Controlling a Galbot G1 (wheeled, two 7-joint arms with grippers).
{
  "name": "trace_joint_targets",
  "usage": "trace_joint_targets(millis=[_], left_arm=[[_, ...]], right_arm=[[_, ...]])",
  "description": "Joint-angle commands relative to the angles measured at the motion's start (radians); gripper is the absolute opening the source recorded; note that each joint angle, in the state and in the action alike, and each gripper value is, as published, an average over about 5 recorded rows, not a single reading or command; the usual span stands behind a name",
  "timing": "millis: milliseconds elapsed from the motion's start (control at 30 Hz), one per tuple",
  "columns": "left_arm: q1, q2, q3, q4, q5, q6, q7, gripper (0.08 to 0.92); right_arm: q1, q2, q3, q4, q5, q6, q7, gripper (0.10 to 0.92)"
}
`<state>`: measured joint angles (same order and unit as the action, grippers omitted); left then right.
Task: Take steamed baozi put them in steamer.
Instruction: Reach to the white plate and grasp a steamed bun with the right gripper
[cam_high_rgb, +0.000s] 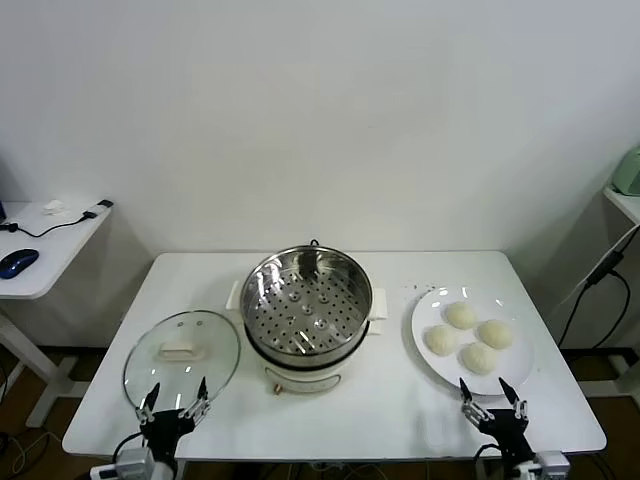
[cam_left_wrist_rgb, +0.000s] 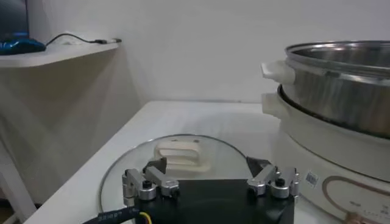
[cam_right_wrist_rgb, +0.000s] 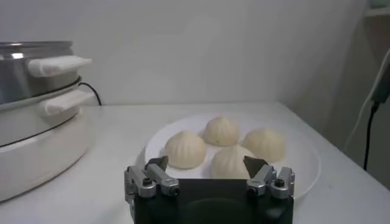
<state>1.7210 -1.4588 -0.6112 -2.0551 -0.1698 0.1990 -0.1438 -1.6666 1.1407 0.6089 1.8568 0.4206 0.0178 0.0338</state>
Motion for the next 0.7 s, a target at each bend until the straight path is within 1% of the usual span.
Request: trace_joint_targets(millis=[33,100,200,300,400,467,567,700], left_arm=[[-0.001,0.0,0.005,-0.003,-0.006,0.002,-0.005,0.823],[-0.002,0.003,0.009,-0.003,-0.008,0.002,-0.007,0.823],[-0.007,0.007,0.015,-0.002,-0.011,0.001,-0.007,0.823],[-0.019,0.013,0.017,0.0,-0.014,0.002,-0.007,0.823],[-0.032,0.02,0.014,0.004,-0.021,0.004,-0.007,0.823],[-0.037,0.027,0.013,0.006,-0.026,0.004,-0.007,0.823],[-0.044,0.035,0.012,0.01,-0.031,0.003,-0.007,0.823],[-0.054,0.037,0.015,0.019,-0.032,0.003,-0.006,0.823]], right_arm=[[0.104,-0.051,0.026,0.012,-0.065,-0.071,-0.004,0.823],[0.185,-0.094,0.026,0.001,-0.081,-0.116,0.003,0.823],[0.378,-0.204,-0.004,-0.053,-0.082,-0.22,0.006,0.823],[0.593,-0.329,-0.082,-0.168,-0.09,-0.264,-0.079,0.823],[0.796,-0.462,-0.232,-0.299,-0.11,-0.27,-0.233,0.823],[0.933,-0.558,-0.372,-0.377,-0.124,-0.271,-0.361,0.823],[1.129,-0.675,-0.596,-0.45,-0.142,-0.259,-0.576,0.823],[1.354,-0.751,-0.862,-0.526,-0.211,-0.147,-0.896,0.823]])
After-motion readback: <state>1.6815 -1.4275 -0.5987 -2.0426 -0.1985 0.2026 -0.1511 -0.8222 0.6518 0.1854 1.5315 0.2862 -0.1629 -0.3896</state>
